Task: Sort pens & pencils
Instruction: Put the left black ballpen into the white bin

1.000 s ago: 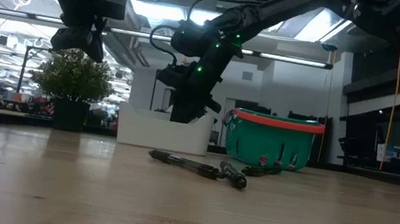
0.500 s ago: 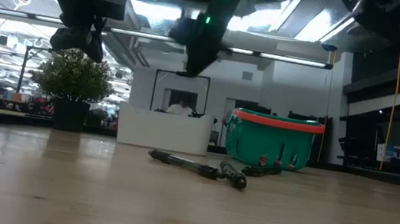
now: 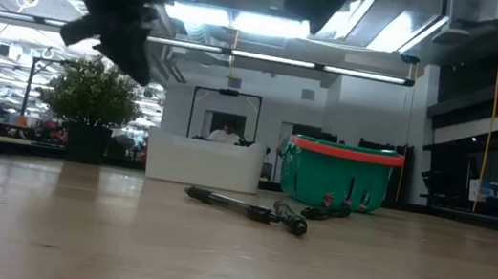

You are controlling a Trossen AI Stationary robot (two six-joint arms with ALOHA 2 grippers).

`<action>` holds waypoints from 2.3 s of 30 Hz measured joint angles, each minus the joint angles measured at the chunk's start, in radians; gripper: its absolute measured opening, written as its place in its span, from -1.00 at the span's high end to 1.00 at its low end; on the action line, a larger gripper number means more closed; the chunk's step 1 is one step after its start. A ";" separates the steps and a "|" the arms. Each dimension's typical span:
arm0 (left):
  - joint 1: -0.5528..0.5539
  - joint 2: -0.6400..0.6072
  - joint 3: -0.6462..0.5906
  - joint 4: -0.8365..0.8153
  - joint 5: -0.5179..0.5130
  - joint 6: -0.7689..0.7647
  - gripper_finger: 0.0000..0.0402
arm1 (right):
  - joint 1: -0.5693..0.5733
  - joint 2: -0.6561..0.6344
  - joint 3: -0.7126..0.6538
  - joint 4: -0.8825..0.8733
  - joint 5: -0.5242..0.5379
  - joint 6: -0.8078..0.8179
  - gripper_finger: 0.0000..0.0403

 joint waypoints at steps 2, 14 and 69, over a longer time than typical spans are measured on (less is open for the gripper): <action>-0.024 0.022 0.000 0.081 0.068 0.065 0.75 | 0.004 -0.024 -0.001 -0.009 0.010 -0.021 0.62; -0.150 0.315 0.000 0.231 0.348 0.140 0.75 | 0.022 -0.129 -0.002 -0.025 -0.154 0.084 0.62; -0.161 0.653 0.232 0.460 0.530 0.568 0.53 | 0.030 -0.130 -0.002 0.004 -0.156 -0.054 0.62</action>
